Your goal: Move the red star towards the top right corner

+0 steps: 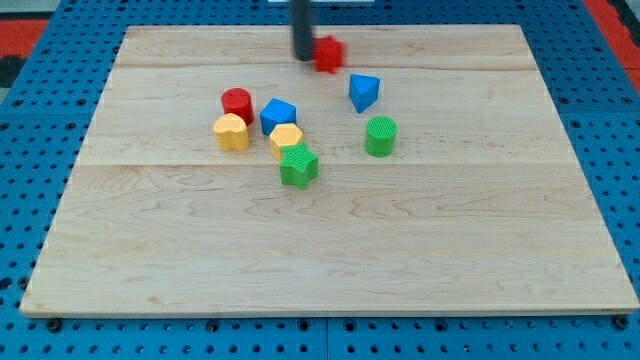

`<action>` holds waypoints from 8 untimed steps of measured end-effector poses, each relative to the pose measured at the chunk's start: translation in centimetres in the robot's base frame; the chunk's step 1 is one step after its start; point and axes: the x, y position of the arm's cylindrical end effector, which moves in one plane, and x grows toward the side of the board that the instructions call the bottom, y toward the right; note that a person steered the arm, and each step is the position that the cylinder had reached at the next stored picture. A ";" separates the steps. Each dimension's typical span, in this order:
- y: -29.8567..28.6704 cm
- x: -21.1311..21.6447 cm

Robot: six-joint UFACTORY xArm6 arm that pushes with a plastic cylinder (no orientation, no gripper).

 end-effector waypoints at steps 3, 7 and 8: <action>7.2 2.9; 10.8 0.6; 10.8 0.5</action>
